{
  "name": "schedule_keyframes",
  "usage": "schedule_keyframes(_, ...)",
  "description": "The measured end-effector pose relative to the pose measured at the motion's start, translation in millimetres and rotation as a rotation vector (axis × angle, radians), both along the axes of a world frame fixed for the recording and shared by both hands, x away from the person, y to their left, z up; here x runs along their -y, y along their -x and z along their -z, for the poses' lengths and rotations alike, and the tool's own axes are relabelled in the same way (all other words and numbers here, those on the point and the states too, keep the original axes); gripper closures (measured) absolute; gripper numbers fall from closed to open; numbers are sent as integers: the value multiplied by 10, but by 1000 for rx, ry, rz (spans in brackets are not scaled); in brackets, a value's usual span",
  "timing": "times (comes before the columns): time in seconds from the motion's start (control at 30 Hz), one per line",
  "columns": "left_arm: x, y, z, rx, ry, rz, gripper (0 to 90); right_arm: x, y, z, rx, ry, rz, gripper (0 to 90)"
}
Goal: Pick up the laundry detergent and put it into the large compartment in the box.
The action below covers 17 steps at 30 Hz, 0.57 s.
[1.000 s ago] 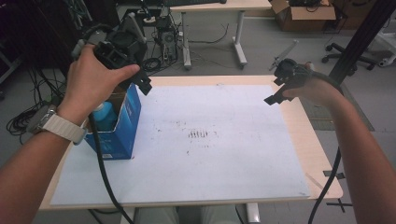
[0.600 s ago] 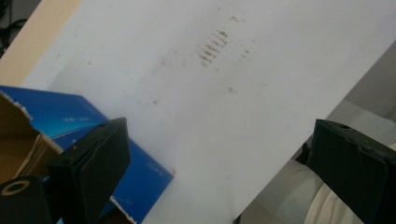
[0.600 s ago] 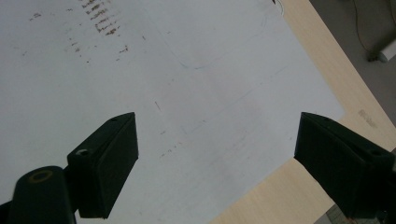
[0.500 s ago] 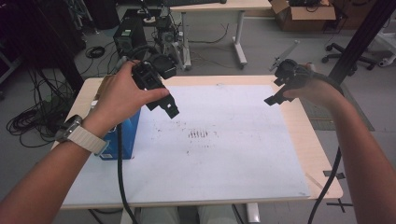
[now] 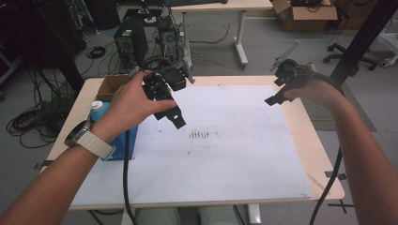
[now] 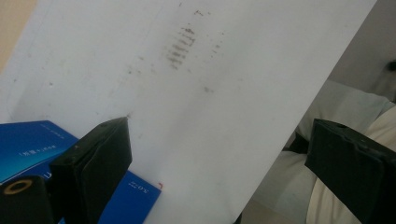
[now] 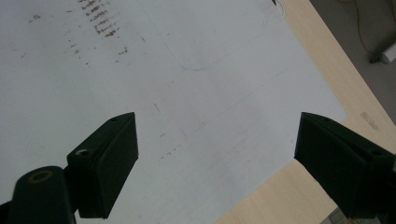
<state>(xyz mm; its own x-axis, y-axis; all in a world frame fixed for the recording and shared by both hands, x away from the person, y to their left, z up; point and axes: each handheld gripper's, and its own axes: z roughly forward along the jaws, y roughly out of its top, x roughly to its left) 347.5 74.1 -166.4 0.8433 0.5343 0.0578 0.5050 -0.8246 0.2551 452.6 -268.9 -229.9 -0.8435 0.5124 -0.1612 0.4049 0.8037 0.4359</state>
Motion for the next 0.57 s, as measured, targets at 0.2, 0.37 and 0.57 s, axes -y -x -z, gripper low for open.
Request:
schedule_keyframes(0.2,11,-10,13,-1,-4,4,73,-4,-5,5,-2,2,-3,134)
schedule_keyframes(0.37,12,-15,14,-4,-5,2,73,-2,-3,-1,0,0,-3,134)
schedule_keyframes(0.57,-1,-28,14,-5,4,-6,73,-5,0,-6,0,0,-2,134)
